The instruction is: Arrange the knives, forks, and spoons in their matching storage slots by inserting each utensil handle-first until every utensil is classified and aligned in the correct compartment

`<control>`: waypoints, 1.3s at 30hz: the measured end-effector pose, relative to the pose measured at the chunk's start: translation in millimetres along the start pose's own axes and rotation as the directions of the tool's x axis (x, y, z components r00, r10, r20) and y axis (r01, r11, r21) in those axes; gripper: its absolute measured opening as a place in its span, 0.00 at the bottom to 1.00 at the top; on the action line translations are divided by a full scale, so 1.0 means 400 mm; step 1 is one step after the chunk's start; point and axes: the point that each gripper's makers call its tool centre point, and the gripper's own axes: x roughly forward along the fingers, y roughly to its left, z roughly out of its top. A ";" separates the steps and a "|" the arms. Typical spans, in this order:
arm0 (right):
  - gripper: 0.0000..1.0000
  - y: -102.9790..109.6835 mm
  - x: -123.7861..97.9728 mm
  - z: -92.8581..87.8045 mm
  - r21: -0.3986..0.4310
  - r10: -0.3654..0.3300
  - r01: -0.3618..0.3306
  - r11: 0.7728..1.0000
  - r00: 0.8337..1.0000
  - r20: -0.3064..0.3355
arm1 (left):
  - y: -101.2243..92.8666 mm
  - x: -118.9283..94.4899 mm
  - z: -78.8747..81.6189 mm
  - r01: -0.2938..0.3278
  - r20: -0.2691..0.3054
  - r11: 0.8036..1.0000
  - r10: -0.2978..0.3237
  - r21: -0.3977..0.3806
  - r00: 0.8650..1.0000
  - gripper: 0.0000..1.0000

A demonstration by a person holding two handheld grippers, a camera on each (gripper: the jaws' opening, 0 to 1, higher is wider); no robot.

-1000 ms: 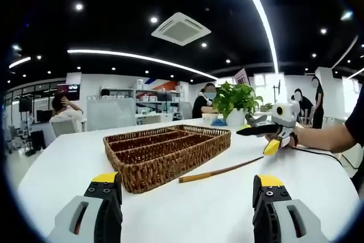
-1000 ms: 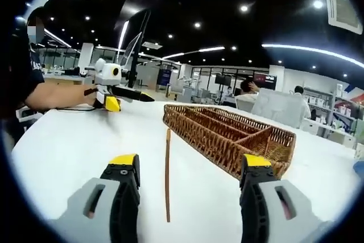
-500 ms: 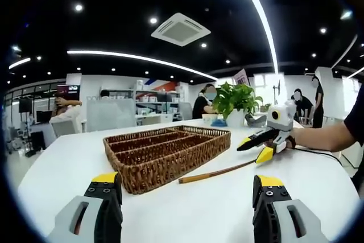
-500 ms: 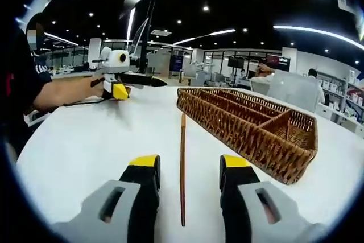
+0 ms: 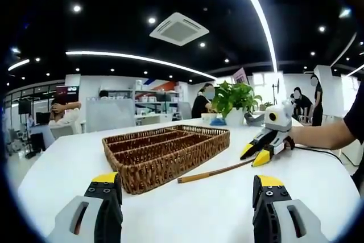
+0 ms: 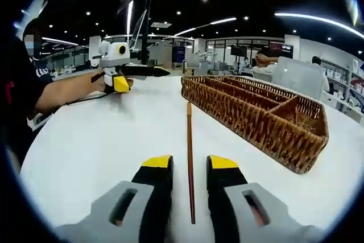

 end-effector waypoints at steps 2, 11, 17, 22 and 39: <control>0.20 0.000 0.001 -0.001 0.008 0.002 -0.002 1.000 1.000 -0.002 | 0.000 0.000 -0.001 0.000 -0.001 1.000 0.000 0.001 1.000 1.00; 0.12 0.009 0.002 0.002 0.032 0.004 -0.004 0.999 1.000 0.000 | -0.003 -0.001 -0.005 0.001 -0.009 1.000 -0.001 0.006 1.000 0.97; 0.03 0.010 0.002 0.004 0.023 -0.003 0.003 1.000 1.000 0.002 | 0.000 -0.003 -0.002 -0.003 -0.002 1.000 0.003 0.006 1.000 1.00; 0.03 0.011 0.001 0.004 0.014 -0.011 0.011 1.000 1.000 0.000 | -0.004 -0.002 -0.004 0.004 -0.005 1.000 -0.004 0.006 1.000 1.00; 0.05 0.014 0.031 0.020 -0.001 -0.016 0.016 1.000 1.000 0.003 | -0.004 -0.001 -0.005 0.004 -0.004 1.000 -0.004 0.000 1.000 1.00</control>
